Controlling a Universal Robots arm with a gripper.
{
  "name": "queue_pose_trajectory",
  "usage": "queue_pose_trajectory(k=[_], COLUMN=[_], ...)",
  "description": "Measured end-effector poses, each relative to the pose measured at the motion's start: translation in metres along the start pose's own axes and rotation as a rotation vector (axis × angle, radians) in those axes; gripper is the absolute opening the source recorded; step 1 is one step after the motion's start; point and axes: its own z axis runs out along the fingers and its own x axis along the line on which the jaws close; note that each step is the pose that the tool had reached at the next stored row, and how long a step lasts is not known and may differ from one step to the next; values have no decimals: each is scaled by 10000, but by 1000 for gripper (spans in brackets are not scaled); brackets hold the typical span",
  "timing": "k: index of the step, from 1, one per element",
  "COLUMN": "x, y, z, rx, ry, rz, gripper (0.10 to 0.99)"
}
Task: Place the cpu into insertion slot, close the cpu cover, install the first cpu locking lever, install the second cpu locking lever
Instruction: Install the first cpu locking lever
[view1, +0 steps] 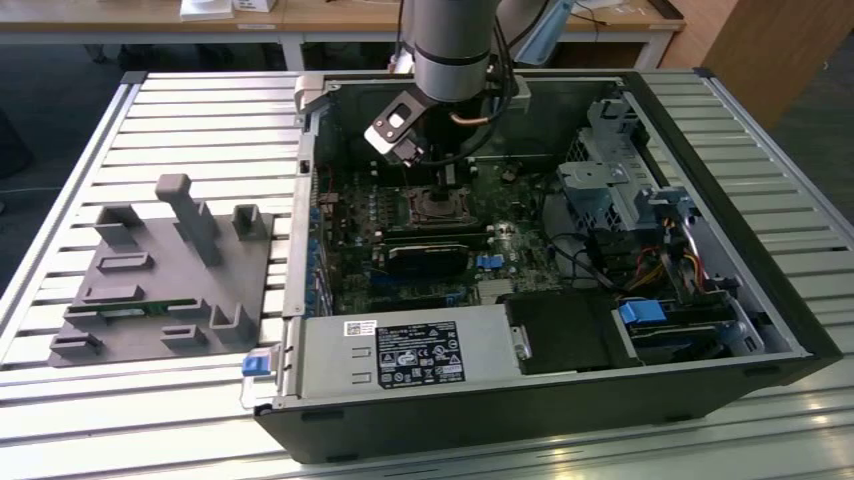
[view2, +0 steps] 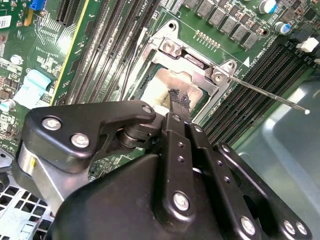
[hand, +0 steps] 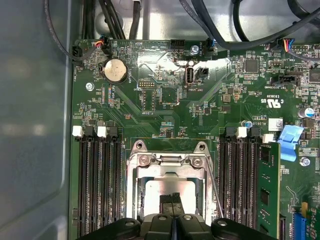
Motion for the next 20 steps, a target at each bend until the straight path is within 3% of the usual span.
queue_pose_trajectory(k=[9,20], x=[1,3], y=[1,3], z=[-34,-165], rx=[-1,-1], ry=[1,1], rz=[0,0], gripper=[106,106])
